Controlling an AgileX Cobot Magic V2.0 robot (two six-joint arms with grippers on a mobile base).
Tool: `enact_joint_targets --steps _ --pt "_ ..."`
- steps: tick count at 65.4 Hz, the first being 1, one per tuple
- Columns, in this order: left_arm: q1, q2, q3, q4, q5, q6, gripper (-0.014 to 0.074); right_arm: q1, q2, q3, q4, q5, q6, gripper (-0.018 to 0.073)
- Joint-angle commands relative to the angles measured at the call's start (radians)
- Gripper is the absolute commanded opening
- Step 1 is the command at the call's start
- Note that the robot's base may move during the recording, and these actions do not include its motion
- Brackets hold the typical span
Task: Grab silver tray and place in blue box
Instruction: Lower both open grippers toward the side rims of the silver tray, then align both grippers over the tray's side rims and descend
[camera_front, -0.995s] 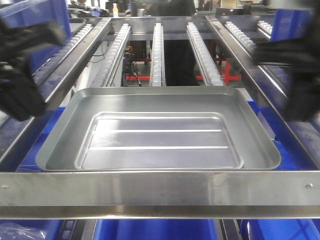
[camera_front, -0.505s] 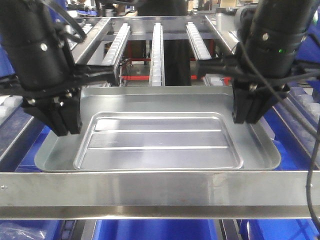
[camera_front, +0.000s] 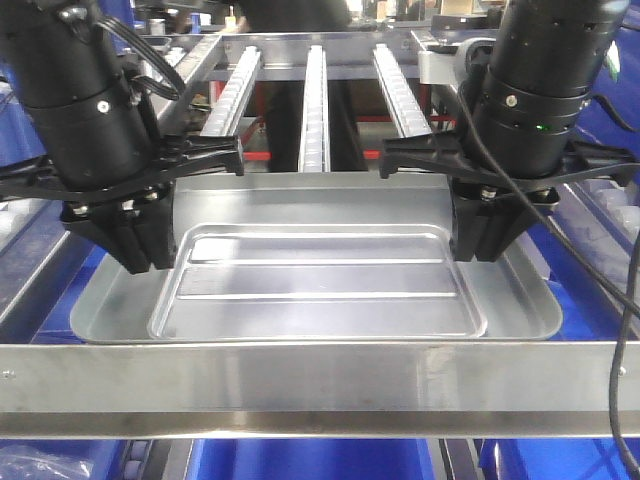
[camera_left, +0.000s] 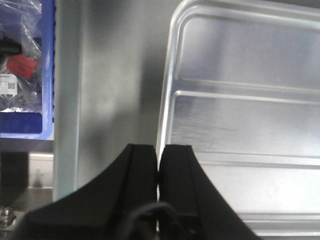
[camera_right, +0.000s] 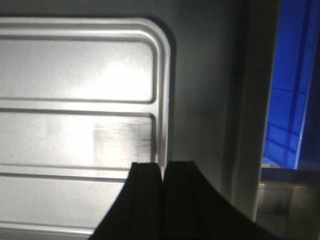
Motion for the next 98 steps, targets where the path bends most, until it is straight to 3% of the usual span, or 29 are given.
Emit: enact_joint_targets --steps 1,15,62,67,72,77,98 --pt "-0.008 -0.038 -0.033 0.007 -0.036 -0.011 -0.0006 0.002 -0.04 -0.031 -0.005 -0.036 -0.013 0.0103" --pt "-0.008 -0.038 -0.033 0.007 -0.036 -0.011 -0.0006 0.002 -0.037 -0.031 -0.005 -0.025 -0.013 0.0382" --pt "-0.01 -0.038 -0.037 0.046 -0.034 0.0 -0.0001 0.002 -0.037 -0.031 -0.005 -0.003 -0.013 0.0356" --pt "-0.01 -0.038 -0.037 0.041 -0.036 0.0 0.0067 0.002 -0.037 -0.031 -0.005 -0.002 -0.013 0.0356" --pt "-0.01 -0.038 -0.037 0.041 -0.054 0.0 0.025 0.002 -0.037 -0.031 -0.005 -0.002 -0.013 0.0356" --pt "-0.01 -0.038 -0.037 0.041 -0.047 -0.012 0.0366 0.002 -0.037 -0.031 -0.005 -0.002 -0.013 0.0356" --pt "-0.012 0.017 -0.04 0.043 -0.048 -0.022 0.0307 0.002 0.002 -0.031 -0.004 -0.025 -0.013 0.0356"
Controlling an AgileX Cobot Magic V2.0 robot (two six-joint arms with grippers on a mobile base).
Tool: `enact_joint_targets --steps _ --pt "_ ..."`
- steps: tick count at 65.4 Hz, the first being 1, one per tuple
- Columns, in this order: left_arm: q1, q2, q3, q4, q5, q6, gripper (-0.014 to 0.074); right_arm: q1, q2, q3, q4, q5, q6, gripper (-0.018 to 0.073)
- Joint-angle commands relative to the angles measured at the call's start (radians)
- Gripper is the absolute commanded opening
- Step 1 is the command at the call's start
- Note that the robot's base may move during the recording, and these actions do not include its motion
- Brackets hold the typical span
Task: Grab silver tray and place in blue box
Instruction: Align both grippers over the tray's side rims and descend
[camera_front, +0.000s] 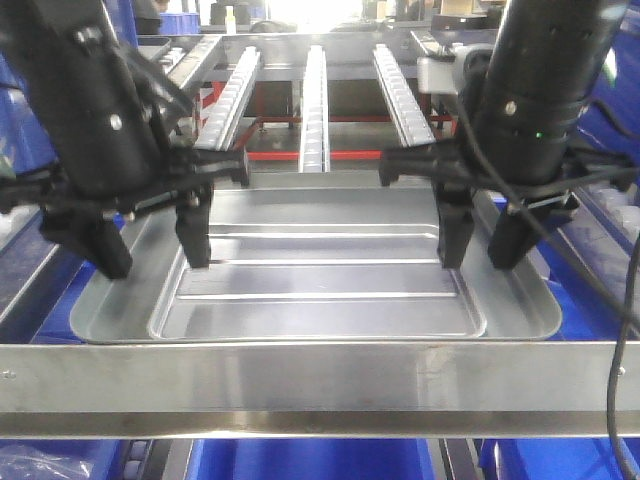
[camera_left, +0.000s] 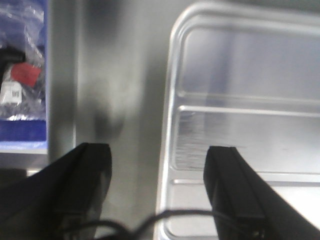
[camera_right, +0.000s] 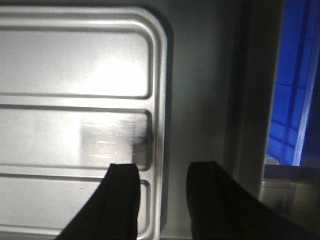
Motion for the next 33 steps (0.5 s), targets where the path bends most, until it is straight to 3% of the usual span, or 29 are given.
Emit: enact_joint_targets --steps 1,33 --pt "-0.009 -0.032 -0.031 0.005 -0.018 -0.013 0.0307 0.002 -0.027 -0.031 -0.004 -0.03 -0.011 0.0356" --pt "-0.005 -0.015 -0.04 0.012 -0.029 -0.013 0.0307 0.002 -0.007 -0.031 -0.004 -0.064 -0.011 0.0356"
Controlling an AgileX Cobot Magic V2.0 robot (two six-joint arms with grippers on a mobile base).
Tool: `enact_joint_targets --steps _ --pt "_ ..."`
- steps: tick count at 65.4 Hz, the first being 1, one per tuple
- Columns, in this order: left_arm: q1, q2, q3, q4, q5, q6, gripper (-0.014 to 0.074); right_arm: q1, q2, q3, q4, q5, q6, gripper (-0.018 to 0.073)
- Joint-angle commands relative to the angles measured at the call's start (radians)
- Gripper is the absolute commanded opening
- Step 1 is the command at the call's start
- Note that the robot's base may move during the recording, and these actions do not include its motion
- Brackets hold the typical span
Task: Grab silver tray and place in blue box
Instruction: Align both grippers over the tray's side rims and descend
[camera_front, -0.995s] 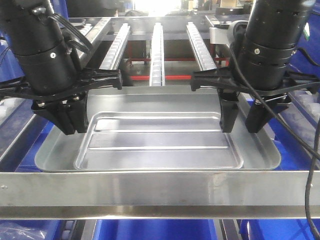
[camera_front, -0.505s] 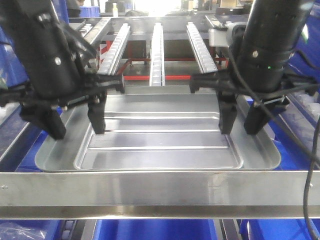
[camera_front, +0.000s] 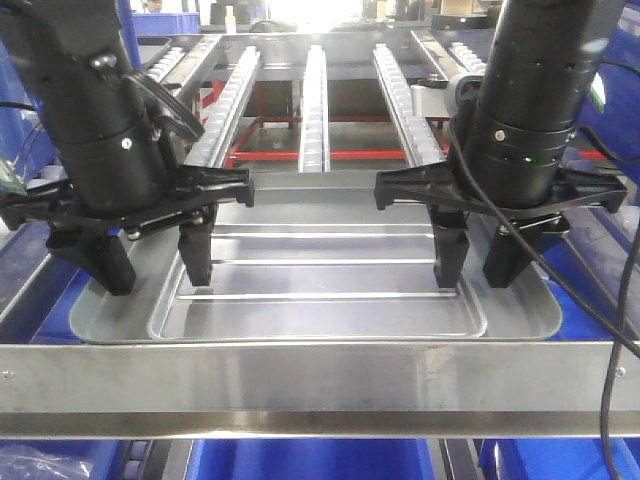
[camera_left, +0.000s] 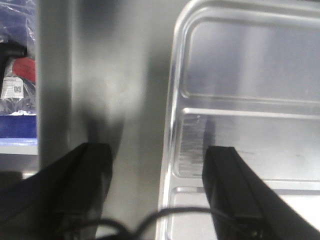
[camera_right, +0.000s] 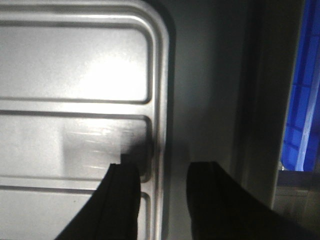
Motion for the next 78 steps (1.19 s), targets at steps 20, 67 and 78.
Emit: enact_joint_targets --steps 20,67,78 --pt "-0.005 -0.014 -0.03 0.012 -0.025 -0.009 0.0307 -0.003 -0.041 -0.031 -0.006 -0.048 -0.011 0.0356" --pt "-0.005 -0.014 -0.03 0.013 -0.021 -0.009 0.0307 -0.01 -0.016 -0.031 0.004 -0.043 -0.01 0.0356" --pt "-0.005 -0.014 -0.03 0.013 -0.008 -0.009 0.0307 -0.01 -0.016 -0.031 0.004 -0.043 -0.01 0.0356"
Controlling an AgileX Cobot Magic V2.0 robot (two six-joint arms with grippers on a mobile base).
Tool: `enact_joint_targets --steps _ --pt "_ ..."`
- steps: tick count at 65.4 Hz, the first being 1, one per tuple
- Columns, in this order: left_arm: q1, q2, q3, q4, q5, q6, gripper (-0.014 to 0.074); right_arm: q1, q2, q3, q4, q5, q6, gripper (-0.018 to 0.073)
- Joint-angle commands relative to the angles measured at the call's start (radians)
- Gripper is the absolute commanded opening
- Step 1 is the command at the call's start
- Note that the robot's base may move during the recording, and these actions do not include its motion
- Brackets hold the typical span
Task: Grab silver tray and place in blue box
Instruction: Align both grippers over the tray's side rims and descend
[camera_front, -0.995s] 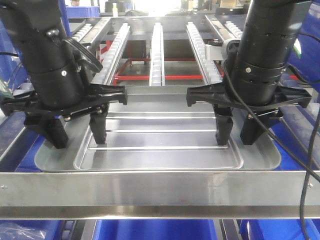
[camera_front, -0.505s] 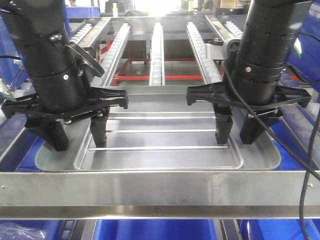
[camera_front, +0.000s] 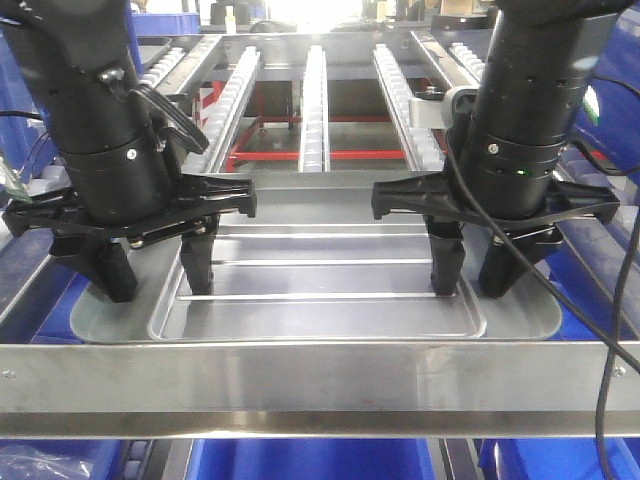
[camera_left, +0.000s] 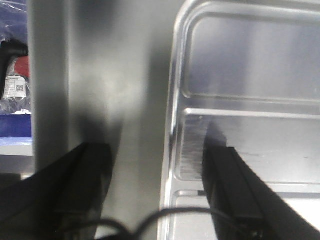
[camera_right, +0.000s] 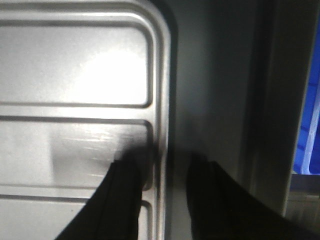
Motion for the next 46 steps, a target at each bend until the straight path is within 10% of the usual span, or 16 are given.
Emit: enact_joint_targets --steps 1,46 --pt "-0.005 -0.035 -0.025 0.005 -0.004 -0.009 0.0307 -0.008 -0.041 -0.029 -0.005 -0.026 -0.01 0.0356" --pt "-0.005 -0.035 -0.025 0.003 0.002 -0.009 0.0307 -0.016 -0.041 -0.029 -0.02 -0.07 -0.01 0.0356"
